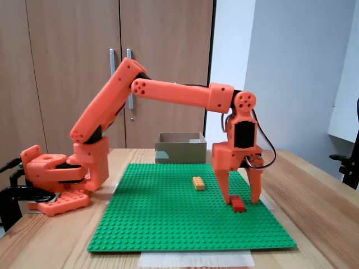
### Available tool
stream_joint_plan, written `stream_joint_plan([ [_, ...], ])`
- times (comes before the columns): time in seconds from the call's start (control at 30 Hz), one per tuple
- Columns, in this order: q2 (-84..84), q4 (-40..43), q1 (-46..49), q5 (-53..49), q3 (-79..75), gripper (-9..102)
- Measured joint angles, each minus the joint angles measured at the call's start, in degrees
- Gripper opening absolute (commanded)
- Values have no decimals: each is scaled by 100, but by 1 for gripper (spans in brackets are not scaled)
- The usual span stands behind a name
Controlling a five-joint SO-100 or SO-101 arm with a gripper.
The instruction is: Pick the red lego block and put it in the box.
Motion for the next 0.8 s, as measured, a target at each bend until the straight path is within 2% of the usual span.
stream_joint_plan([
  [0.8, -9, 35, 176, -246, -35, 11],
])
